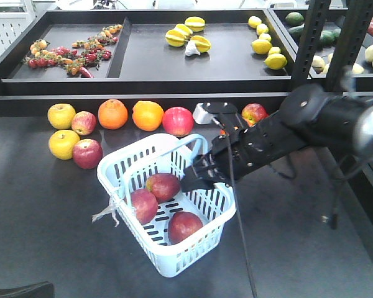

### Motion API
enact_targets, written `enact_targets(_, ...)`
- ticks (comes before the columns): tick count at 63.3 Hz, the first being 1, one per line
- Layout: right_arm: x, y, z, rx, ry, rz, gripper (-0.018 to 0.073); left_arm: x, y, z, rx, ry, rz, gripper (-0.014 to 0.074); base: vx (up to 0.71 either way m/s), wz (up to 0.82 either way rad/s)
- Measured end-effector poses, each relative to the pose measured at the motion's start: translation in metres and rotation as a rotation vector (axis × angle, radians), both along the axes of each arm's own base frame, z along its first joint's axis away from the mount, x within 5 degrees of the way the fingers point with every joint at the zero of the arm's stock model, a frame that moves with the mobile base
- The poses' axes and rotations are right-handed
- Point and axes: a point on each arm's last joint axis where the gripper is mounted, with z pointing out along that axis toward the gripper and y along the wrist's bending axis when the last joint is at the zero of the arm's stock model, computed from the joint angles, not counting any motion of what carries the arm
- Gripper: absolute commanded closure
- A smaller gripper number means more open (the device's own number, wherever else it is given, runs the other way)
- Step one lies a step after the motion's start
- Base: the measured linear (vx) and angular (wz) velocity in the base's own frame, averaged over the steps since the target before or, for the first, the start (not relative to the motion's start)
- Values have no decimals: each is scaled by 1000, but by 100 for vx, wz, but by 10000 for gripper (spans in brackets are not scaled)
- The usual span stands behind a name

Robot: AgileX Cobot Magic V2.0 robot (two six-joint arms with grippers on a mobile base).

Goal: Pick three apples into basket with both arms

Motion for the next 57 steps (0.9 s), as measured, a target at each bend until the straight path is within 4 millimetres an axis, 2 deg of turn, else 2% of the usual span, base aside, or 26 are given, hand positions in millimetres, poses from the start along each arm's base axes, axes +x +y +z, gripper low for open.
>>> enact_targets(12,-34,-13,32,-40,-28,105,564,0,0,0,0,0,0,603,0,0)
enact_targets(19,-70,-28,49,-40,-105,107,564,0,0,0,0,0,0,603,0,0)
enact_targets(25,-105,-44,54,-38,-181,82,564,0,0,0,0,0,0,603,0,0)
enact_targets(32,-148,-64,51,-29,-273,26,564,0,0,0,0,0,0,603,0,0)
enact_targets(41,-198,-92,33,-17,-436,-102,564,0,0,0,0,0,0,603,0,0)
enact_targets(48,-222,-107,17,9,-500,-208,564,0,0,0,-1,-2,1,603,0,0)
enact_targets(57,-242,-121,6,-6,-595,-239,564,1,1,1,-6,-17,14,603,0,0)
